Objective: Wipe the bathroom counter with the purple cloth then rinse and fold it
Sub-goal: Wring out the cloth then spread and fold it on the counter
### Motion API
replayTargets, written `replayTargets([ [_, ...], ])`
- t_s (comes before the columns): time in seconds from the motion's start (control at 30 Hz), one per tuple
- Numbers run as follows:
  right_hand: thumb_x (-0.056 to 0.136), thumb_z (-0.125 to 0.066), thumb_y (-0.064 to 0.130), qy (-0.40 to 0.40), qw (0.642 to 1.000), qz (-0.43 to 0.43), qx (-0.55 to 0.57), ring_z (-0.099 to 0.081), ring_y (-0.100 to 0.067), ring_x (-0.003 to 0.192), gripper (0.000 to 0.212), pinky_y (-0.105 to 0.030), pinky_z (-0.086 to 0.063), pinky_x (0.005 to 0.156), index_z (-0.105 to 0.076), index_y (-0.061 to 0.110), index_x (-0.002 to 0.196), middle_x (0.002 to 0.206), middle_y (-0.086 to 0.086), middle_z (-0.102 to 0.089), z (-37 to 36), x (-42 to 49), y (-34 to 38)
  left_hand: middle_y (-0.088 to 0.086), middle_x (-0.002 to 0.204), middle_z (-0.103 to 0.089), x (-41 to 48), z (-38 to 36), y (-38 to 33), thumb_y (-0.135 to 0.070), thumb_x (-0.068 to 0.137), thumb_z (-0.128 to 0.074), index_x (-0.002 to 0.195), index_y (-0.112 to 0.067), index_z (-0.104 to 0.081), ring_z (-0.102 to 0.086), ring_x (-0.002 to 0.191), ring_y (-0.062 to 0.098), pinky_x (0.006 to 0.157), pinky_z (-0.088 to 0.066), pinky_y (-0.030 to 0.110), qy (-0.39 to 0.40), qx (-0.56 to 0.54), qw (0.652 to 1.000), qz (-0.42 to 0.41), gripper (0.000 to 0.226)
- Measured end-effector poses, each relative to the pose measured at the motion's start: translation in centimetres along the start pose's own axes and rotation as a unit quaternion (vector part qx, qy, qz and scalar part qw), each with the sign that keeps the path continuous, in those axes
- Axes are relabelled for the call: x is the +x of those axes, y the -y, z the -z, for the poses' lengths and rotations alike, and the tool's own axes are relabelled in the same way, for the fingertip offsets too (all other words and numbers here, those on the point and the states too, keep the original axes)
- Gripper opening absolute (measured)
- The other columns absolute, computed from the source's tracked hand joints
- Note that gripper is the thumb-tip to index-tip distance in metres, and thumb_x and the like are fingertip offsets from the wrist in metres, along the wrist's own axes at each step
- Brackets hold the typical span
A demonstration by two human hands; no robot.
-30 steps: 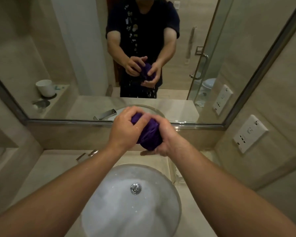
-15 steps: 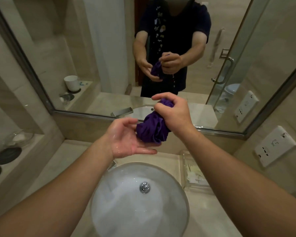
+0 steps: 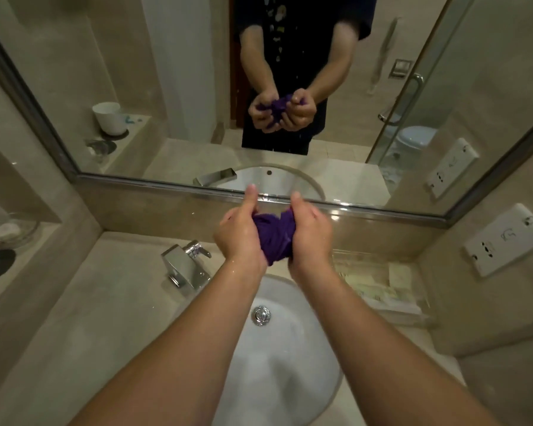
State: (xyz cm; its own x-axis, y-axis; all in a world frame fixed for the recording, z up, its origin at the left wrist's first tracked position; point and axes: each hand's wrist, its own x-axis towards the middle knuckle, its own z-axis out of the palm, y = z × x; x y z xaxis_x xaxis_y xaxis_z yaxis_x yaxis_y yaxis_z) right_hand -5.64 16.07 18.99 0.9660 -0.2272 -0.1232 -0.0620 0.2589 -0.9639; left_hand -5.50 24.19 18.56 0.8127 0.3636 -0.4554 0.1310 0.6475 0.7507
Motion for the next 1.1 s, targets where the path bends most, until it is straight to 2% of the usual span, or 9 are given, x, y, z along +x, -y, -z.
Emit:
replayTargets([
  [0.1,0.085,-0.072,0.046,-0.071,0.981,-0.164,0.068,-0.054,-0.021,0.059,0.045,-0.046,-0.054,0.071,-0.053,0.025,0.05,0.056,0.004,-0.049,0.2,-0.8,-4.2,-0.003,0.049,-0.057,-0.8,1.8,0.9,-0.073,0.077,-0.061,0.052,-0.01,-0.057,-0.055,0.047,0.01,0.053,-0.049,0.023,-0.05,0.182,0.966,-0.175,0.067],
  [0.27,0.084,-0.062,0.046,-0.001,0.938,-0.335,0.09,-0.073,-0.038,0.09,0.052,-0.054,-0.06,0.081,-0.067,0.001,0.109,0.098,-0.017,-0.074,1.1,-1.6,-8.5,0.0,0.048,-0.043,1.5,6.4,3.8,-0.078,0.081,-0.05,0.05,-0.007,-0.043,-0.042,0.048,0.021,0.052,-0.037,0.034,0.116,0.351,0.843,-0.39,0.078],
  [0.37,0.092,-0.051,0.026,0.052,0.924,-0.37,0.084,-0.07,-0.029,0.074,0.027,-0.037,-0.058,0.065,-0.067,0.004,0.096,0.081,-0.012,-0.07,1.5,-1.9,-9.5,-0.008,0.051,-0.034,3.0,7.6,4.3,-0.072,0.084,-0.054,0.048,-0.012,-0.042,-0.033,0.045,0.015,0.046,-0.029,0.03,0.21,0.409,0.749,-0.476,0.071],
  [0.43,0.091,-0.051,0.023,0.055,0.92,-0.38,0.074,-0.07,-0.031,0.08,0.026,-0.041,-0.057,0.077,-0.068,0.004,0.096,0.086,-0.014,-0.069,1.4,-1.9,-10.1,-0.006,0.05,-0.036,4.0,8.3,4.7,-0.071,0.084,-0.054,0.048,-0.01,-0.043,-0.034,0.045,0.016,0.045,-0.029,0.03,0.219,0.419,0.741,-0.476,0.072],
  [0.53,0.09,-0.06,0.032,0.041,0.934,-0.354,0.027,-0.067,-0.034,0.089,0.035,-0.048,-0.055,0.088,-0.068,0.0,0.102,0.092,-0.014,-0.066,1.2,-1.6,-10.7,-0.001,0.05,-0.044,4.6,9.1,5.6,-0.07,0.087,-0.051,0.051,-0.007,-0.048,-0.044,0.049,0.02,0.052,-0.038,0.034,0.165,0.412,0.812,-0.378,0.073],
  [0.67,0.09,-0.066,0.033,0.029,0.951,-0.298,-0.071,-0.064,-0.026,0.076,0.017,-0.037,-0.053,0.069,-0.065,0.016,0.088,0.076,-0.002,-0.064,1.7,-0.9,-10.1,-0.007,0.056,-0.062,4.5,9.5,5.9,-0.046,0.101,-0.045,0.061,-0.014,-0.063,-0.058,0.058,0.006,0.063,-0.046,0.018,0.047,0.334,0.913,-0.229,0.055],
  [0.77,0.089,-0.063,0.019,0.021,0.948,-0.311,-0.064,-0.063,-0.023,0.071,0.002,-0.032,-0.054,0.061,-0.065,0.018,0.088,0.077,-0.002,-0.064,1.8,-1.0,-9.3,-0.01,0.084,-0.068,4.5,9.9,6.2,-0.029,0.099,-0.052,0.096,-0.027,-0.069,-0.061,0.076,0.008,0.075,-0.048,0.025,0.048,0.315,0.934,-0.161,0.017],
  [0.87,0.083,-0.06,-0.002,-0.05,0.972,-0.227,-0.034,-0.064,-0.021,0.067,0.028,-0.034,-0.054,0.067,-0.07,0.02,0.098,0.074,-0.003,-0.068,1.8,-0.8,-8.9,0.007,0.096,-0.062,3.8,10.1,5.7,-0.009,0.097,-0.055,0.121,-0.019,-0.057,-0.06,0.079,0.018,0.077,-0.049,0.032,0.074,0.118,0.989,0.041,0.027],
  [1.1,0.07,-0.077,0.003,0.013,0.994,0.013,-0.11,-0.07,-0.027,0.086,0.037,-0.042,-0.062,0.076,-0.072,0.03,0.095,0.1,-0.011,-0.072,3.5,0.1,-6.7,0.018,0.116,-0.069,3.2,11.0,2.7,-0.023,0.085,-0.065,0.118,-0.012,-0.068,-0.068,0.093,0.04,0.064,-0.06,0.037,0.194,0.166,0.896,0.364,0.035],
])
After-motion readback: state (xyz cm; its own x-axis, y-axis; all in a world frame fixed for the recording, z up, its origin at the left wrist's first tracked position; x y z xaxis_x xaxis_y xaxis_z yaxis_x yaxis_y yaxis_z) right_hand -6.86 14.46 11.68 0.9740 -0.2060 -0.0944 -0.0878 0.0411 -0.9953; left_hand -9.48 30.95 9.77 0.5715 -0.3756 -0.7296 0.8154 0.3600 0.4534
